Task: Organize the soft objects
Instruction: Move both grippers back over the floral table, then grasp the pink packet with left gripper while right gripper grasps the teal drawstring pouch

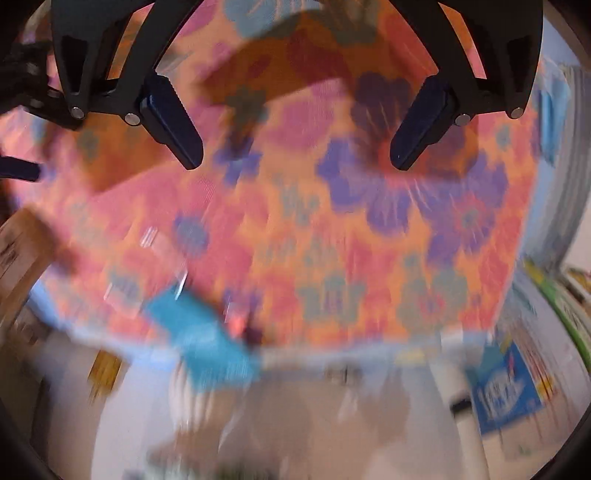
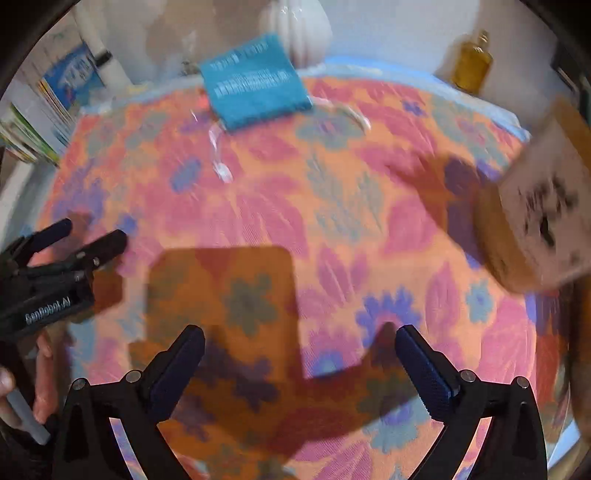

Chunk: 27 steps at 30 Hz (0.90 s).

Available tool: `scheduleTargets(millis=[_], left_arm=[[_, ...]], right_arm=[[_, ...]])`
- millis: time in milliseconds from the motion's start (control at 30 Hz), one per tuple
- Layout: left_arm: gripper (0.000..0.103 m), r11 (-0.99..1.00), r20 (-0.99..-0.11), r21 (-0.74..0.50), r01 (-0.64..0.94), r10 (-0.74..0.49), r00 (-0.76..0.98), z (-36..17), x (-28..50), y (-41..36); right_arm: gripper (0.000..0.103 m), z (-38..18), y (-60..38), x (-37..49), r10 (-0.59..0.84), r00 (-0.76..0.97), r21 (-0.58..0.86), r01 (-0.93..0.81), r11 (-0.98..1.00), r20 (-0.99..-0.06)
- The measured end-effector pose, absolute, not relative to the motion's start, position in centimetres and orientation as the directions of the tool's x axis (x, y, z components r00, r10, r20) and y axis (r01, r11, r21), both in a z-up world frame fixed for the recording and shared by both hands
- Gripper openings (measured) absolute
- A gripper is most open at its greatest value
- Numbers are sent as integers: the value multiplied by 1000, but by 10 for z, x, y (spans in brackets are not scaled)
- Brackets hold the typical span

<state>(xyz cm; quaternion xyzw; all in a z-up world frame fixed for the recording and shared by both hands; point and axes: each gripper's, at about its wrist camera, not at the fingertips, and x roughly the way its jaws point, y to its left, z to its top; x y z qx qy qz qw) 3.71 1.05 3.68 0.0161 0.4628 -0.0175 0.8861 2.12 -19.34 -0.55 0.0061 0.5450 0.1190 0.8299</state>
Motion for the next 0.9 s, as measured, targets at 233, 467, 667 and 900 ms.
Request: scheduleTargets(millis=[233,467,667,900], left_arm=[[102,989,-666,-140,-45,-61,744,81,99,42],[101,934,-626,-355,-45,-202,753,34,145,57],[101,953,-640,-302,8,-209,739,28,145,39],[101,983,-656,-166,83,-173,734,28,141,12]], right_arm=[[103,17,-166,95,310,475,197,-274,941,-823],[103,-8,-141,157,269,489,118,-317,941,-830],[83,-17,-144,164,276,542,126,-298,946,-794],[26,-8,-185,146,193,577,133,-145,980,-793]])
